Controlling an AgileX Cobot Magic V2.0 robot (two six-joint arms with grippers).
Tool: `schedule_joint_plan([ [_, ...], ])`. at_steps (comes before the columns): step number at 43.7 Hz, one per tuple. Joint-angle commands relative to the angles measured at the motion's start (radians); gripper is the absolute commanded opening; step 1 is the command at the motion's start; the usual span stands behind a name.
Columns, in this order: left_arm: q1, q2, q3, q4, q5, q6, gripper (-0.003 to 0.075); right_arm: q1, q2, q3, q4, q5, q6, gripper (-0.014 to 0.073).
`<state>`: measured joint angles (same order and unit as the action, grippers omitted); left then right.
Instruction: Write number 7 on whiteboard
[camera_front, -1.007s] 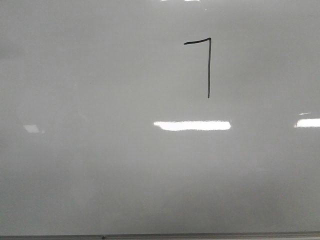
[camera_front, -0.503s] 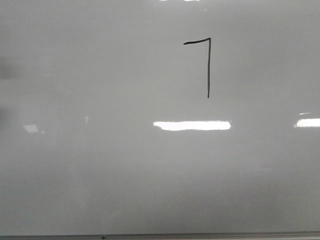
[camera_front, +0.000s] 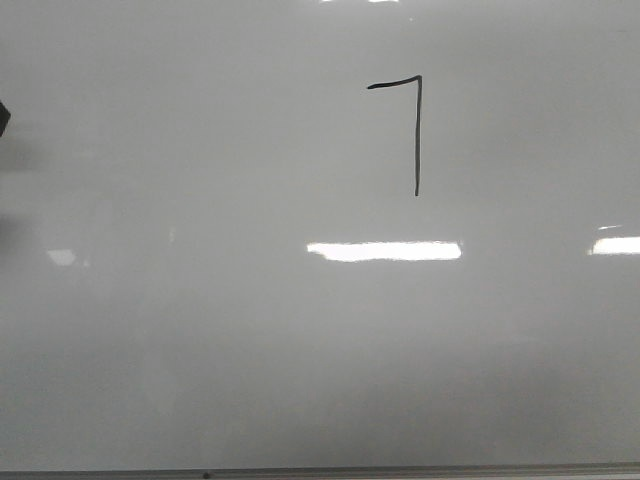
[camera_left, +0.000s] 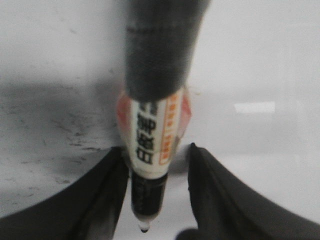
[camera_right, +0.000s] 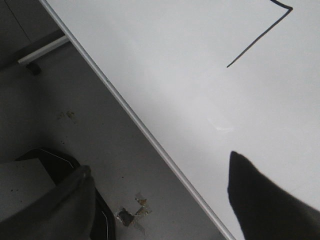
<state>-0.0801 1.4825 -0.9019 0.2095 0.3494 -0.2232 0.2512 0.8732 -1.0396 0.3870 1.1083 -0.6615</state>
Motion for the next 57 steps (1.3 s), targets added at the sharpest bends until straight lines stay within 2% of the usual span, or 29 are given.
schedule_joint_plan([
  [1,0.000,-0.058,-0.041,-0.002,0.000,-0.008,0.0335,-0.009,-0.019,-0.027,-0.032,-0.055,0.079,0.0570],
  [12,-0.002,-0.186,-0.046,0.002,0.123,-0.004,0.0335,-0.040,-0.081,-0.027,-0.251,-0.051,0.406,0.0570],
  [16,-0.002,-0.258,-0.046,0.002,0.174,0.011,0.0335,-0.040,-0.123,-0.027,-0.307,-0.047,0.476,0.0570],
  [23,-0.020,-0.398,-0.046,-0.005,0.258,0.030,0.0335,-0.040,-0.195,-0.008,-0.309,-0.043,0.499,0.0570],
  [33,-0.179,-0.618,-0.025,-0.086,0.379,0.130,0.0335,-0.040,-0.284,0.056,-0.309,-0.046,0.501,0.0570],
  [42,-0.320,-0.792,0.054,-0.164,0.399,0.161,0.0335,-0.040,-0.321,0.086,-0.309,-0.048,0.501,0.0570],
  [51,-0.376,-0.869,0.106,-0.168,0.397,0.161,0.0333,-0.040,-0.325,0.112,-0.307,-0.080,0.501,0.0568],
  [53,-0.376,-0.869,0.106,-0.168,0.397,0.161,0.0329,-0.040,-0.325,0.113,-0.304,-0.087,0.502,0.0549],
  [57,-0.376,-0.869,0.106,-0.168,0.394,0.161,0.0291,-0.040,-0.325,0.113,-0.295,-0.105,0.512,0.0436],
])
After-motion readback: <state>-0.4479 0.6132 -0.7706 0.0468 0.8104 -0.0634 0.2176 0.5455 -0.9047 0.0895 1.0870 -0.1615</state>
